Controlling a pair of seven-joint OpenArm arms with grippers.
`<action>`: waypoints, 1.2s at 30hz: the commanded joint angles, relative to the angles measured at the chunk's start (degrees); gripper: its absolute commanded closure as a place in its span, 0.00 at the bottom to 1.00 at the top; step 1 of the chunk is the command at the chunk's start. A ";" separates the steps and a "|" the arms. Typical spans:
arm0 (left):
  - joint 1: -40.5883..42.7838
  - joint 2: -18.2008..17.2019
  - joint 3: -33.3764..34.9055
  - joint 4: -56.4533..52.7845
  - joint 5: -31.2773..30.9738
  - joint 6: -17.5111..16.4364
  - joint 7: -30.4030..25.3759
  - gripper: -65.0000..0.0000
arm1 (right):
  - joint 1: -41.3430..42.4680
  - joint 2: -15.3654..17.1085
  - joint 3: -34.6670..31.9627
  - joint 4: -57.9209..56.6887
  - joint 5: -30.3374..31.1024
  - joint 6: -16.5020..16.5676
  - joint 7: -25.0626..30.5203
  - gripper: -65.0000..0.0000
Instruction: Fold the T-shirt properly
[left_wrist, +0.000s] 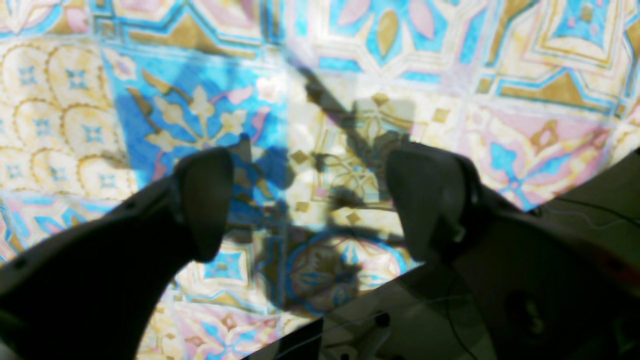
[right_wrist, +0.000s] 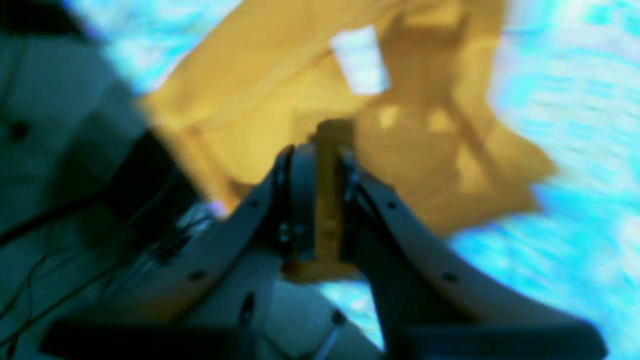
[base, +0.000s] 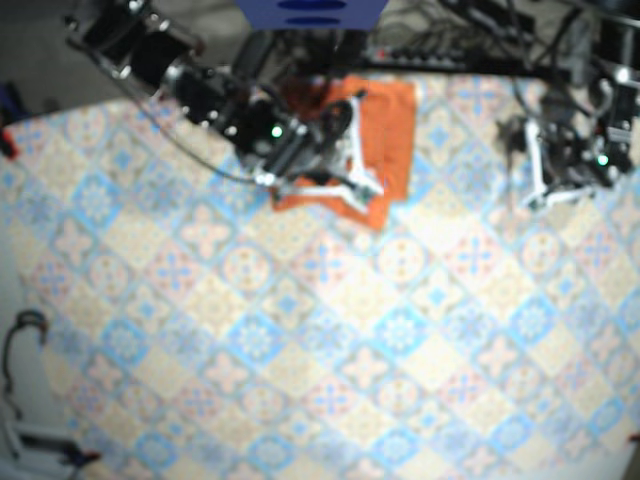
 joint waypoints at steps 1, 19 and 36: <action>-0.50 -1.31 -0.56 1.70 -0.25 -0.02 -0.35 0.23 | 1.09 0.05 1.25 0.78 -1.05 -0.04 0.23 0.85; -14.56 0.80 34.96 13.04 25.07 -0.29 -1.05 0.24 | 9.97 -0.21 2.48 -14.96 -5.27 0.31 7.13 0.71; -10.96 -8.78 40.32 26.06 31.66 -0.29 -2.63 0.24 | 9.97 -0.21 2.56 -15.13 -5.18 0.31 6.95 0.69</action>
